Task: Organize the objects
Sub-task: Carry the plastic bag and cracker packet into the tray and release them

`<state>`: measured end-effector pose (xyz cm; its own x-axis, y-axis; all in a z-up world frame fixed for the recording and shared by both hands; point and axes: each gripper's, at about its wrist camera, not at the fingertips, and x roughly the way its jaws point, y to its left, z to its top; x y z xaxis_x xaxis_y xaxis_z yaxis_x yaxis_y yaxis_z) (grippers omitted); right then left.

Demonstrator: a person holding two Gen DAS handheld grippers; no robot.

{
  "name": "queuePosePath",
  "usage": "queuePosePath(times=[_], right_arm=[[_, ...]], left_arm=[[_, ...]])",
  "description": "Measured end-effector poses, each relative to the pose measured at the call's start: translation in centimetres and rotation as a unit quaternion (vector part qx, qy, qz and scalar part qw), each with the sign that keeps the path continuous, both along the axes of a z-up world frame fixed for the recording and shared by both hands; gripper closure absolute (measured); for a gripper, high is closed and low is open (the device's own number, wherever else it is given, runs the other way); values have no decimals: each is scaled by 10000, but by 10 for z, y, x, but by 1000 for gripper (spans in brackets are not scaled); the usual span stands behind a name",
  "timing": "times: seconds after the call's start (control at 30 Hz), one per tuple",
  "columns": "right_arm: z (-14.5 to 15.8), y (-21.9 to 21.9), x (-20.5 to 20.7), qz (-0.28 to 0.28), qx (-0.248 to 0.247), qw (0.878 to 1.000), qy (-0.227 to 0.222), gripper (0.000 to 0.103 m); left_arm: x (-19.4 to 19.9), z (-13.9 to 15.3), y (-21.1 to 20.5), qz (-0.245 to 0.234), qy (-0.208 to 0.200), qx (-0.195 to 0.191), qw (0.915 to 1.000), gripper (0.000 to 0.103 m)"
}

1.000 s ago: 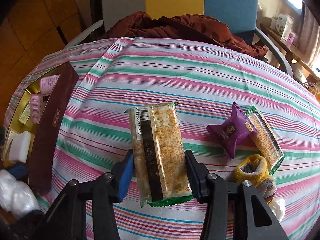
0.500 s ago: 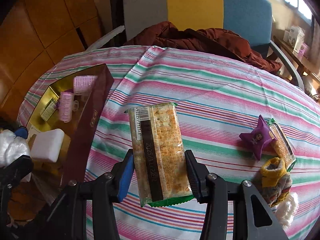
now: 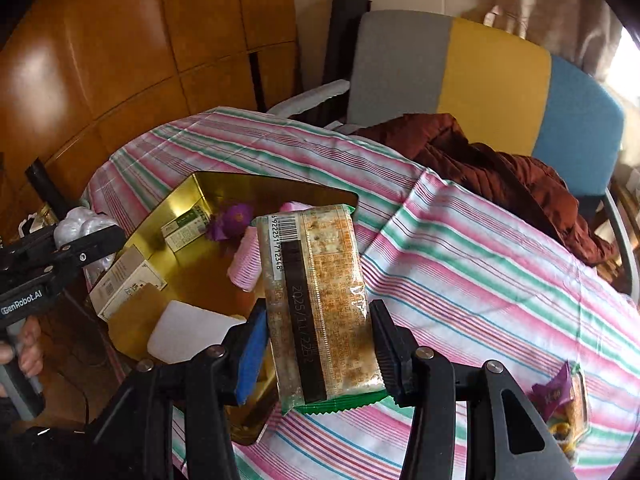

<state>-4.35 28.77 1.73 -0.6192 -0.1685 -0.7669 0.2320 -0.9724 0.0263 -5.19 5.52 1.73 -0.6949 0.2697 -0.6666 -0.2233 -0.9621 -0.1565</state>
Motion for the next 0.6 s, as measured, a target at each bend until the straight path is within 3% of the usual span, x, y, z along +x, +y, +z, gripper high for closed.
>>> queuePosePath(times=[0.23,0.37,0.6], right_arm=[[-3,-31,-37,172,53,9998,-104,53],[-8,-51,-41,702,202,9972,-144,53],[-15,-97,-48,2122,1057,9702,-506,53]], left_arm=[[-9,-12,-27,344,-158,10,9993,49],[-14,-16,-28,311,-187,23,9993,49],[-23,-21,-22,261,-284,40,9992,48]])
